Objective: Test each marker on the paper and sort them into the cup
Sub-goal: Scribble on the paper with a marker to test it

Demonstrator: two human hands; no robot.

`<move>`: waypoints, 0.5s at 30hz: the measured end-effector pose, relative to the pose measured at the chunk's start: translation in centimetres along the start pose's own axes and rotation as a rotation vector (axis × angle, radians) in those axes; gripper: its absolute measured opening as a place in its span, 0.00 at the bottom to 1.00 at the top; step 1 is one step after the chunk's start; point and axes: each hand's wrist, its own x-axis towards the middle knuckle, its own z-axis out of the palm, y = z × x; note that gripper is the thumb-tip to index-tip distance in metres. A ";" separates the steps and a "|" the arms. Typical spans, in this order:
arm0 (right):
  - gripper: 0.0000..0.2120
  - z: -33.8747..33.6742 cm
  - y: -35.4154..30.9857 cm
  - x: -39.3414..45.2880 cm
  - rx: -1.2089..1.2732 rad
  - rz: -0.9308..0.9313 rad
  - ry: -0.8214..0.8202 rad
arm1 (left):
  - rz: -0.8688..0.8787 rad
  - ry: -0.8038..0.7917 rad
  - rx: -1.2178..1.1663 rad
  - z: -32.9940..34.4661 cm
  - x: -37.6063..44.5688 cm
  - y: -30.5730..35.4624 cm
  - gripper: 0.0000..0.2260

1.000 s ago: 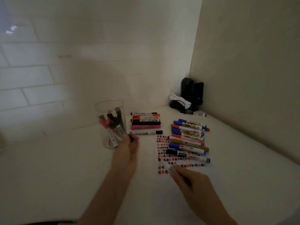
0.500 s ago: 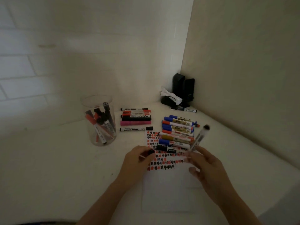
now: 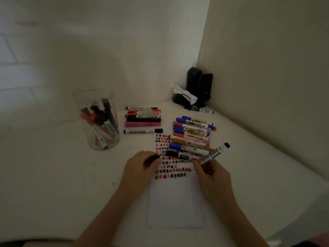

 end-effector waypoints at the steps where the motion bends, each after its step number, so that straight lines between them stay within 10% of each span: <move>1: 0.03 0.0 0.2 0.0 -0.014 -0.010 -0.002 | 0.000 0.004 0.004 0.0 0.0 0.0 0.08; 15: 0.04 0.1 1.0 0.1 -0.078 -0.005 -0.054 | 0.001 0.000 0.014 0.0 0.0 0.0 0.11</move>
